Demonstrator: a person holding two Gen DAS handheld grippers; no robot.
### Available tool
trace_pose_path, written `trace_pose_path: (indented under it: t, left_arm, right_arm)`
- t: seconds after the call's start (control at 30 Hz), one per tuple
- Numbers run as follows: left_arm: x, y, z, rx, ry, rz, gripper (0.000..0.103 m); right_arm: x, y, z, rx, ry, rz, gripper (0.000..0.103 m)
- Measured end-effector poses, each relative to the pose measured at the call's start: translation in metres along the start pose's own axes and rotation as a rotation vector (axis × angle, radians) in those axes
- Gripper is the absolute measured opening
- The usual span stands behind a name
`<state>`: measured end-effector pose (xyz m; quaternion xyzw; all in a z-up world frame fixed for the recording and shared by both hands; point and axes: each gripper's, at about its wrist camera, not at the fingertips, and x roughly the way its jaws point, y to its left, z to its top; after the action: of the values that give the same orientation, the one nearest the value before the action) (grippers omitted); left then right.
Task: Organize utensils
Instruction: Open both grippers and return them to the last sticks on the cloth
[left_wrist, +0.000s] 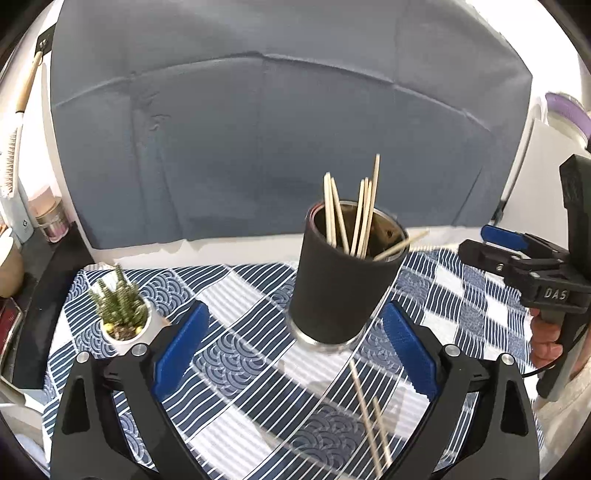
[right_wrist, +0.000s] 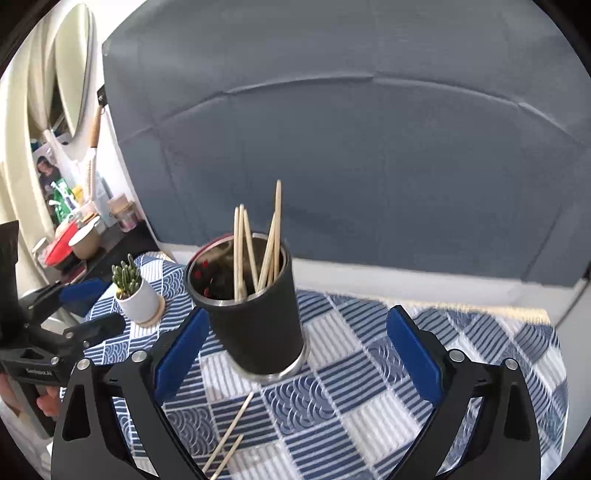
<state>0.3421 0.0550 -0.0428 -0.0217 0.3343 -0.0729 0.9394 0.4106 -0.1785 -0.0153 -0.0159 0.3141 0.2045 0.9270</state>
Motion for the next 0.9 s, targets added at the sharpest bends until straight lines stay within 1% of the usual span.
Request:
trace_pose_path:
  t: [0.1, 0.17, 0.23, 0.33, 0.43, 0.53, 0.57, 0.67, 0.73, 0.9]
  left_arm:
    - [-0.005, 0.008, -0.011, 0.0, 0.026, -0.008, 0.095]
    - [-0.006, 0.012, -0.02, 0.002, 0.049, -0.001, 0.096]
    - [-0.005, 0.017, -0.028, -0.006, 0.083, -0.017, 0.096]
    - [-0.002, 0.022, -0.041, -0.011, 0.124, -0.011, 0.096]
    - [0.0, 0.027, -0.055, -0.038, 0.162, -0.042, 0.096]
    - [0.003, 0.028, -0.066, -0.04, 0.189, -0.044, 0.096]
    - [0.004, 0.028, -0.069, -0.038, 0.199, -0.044, 0.096]
    - [0.006, 0.025, -0.081, -0.025, 0.222, -0.039, 0.096]
    - [0.012, 0.023, -0.089, -0.023, 0.246, -0.05, 0.096]
    - [0.028, 0.015, -0.109, 0.002, 0.316, -0.059, 0.096]
  right_arm:
    - [-0.004, 0.004, -0.013, 0.023, 0.023, -0.011, 0.094]
    - [-0.007, 0.008, -0.024, 0.036, 0.044, -0.031, 0.094]
    - [-0.011, 0.011, -0.032, 0.037, 0.054, -0.042, 0.094]
    - [-0.018, 0.018, -0.045, 0.035, 0.069, -0.064, 0.094]
    - [-0.021, 0.023, -0.056, 0.036, 0.092, -0.061, 0.094]
    - [-0.024, 0.027, -0.069, 0.045, 0.107, -0.048, 0.094]
    - [-0.022, 0.027, -0.075, 0.054, 0.129, -0.035, 0.094]
    - [-0.015, 0.029, -0.093, 0.074, 0.188, -0.035, 0.094]
    - [-0.01, 0.032, -0.106, 0.069, 0.231, -0.019, 0.094]
    - [0.001, 0.041, -0.144, 0.058, 0.318, -0.021, 0.094]
